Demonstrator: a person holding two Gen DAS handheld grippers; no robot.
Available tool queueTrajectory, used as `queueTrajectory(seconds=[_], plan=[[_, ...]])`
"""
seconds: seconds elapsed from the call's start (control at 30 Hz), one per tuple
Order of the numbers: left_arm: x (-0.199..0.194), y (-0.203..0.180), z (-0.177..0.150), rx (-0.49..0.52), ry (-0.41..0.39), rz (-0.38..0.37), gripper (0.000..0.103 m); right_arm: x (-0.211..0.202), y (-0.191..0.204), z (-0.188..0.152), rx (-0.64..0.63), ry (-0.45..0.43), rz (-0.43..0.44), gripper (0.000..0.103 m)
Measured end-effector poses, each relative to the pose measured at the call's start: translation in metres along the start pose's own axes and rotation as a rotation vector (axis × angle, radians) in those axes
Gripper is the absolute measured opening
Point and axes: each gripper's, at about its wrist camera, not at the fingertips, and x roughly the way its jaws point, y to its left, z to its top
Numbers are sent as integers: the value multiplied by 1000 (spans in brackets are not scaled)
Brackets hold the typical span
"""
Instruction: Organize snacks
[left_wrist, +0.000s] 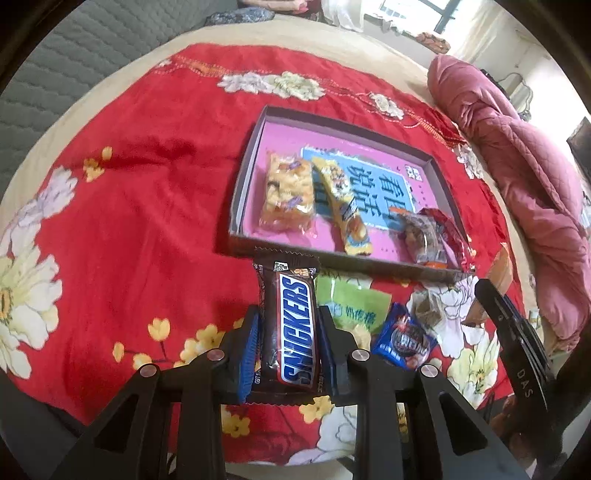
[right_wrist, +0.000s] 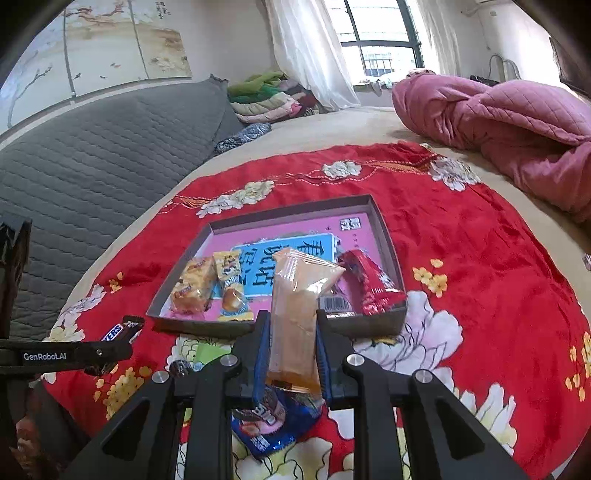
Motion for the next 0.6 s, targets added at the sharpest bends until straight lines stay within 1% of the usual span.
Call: queueTrajectory(seconds=[0.17, 0.43, 0.6], plan=[[1, -8, 11, 20, -18, -6, 30, 5, 3, 4, -14, -11, 8, 23], [7, -19, 28, 47, -43, -17, 30, 12, 1, 10, 4, -25, 14, 23], [13, -22, 40, 45, -52, -15, 30, 18, -2, 15, 17, -31, 16, 23]])
